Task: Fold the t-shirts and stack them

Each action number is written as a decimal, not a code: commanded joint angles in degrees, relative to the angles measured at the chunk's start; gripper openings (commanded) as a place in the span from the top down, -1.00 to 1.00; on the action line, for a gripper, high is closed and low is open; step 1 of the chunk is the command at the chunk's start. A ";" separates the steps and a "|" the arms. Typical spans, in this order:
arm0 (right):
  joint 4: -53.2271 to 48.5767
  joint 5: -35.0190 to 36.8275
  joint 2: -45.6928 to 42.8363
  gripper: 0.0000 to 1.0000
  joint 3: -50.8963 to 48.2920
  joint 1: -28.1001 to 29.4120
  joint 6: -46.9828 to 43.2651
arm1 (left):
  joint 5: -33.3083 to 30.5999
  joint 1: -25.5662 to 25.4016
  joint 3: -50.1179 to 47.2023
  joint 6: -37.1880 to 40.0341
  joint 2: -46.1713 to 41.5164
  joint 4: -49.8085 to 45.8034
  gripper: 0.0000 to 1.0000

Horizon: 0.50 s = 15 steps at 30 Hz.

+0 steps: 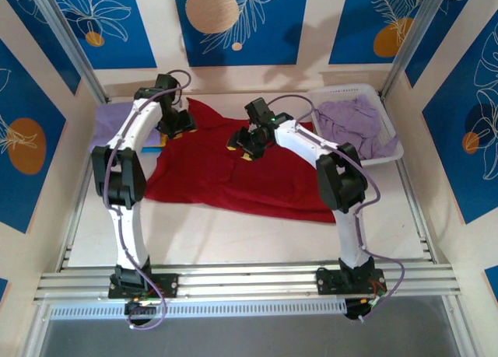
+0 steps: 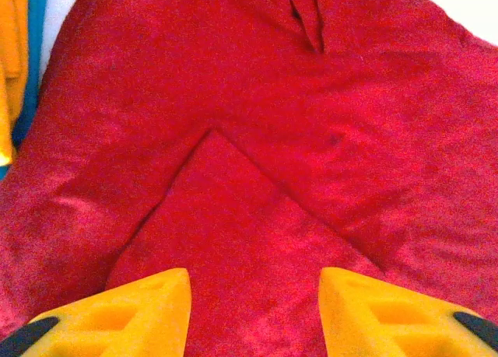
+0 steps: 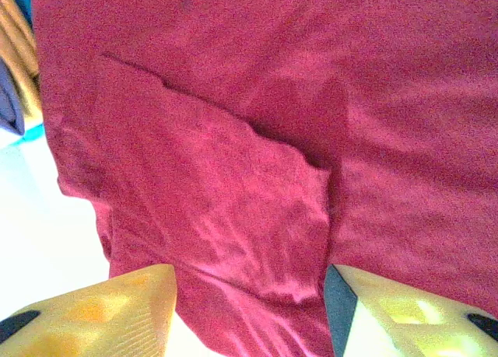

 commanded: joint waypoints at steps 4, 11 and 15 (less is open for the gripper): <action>-3.07 1.53 -11.38 -0.10 -9.39 1.92 -2.74 | 3.41 0.50 -16.39 -1.92 -10.85 5.82 -0.10; -1.54 1.25 -14.72 -0.10 -18.19 6.72 -2.43 | 2.26 0.52 -33.12 -1.63 -16.69 10.93 -0.16; 0.72 1.14 -13.34 -0.10 -22.07 9.28 -1.10 | 1.42 0.59 -38.75 -1.27 -17.70 12.54 -0.18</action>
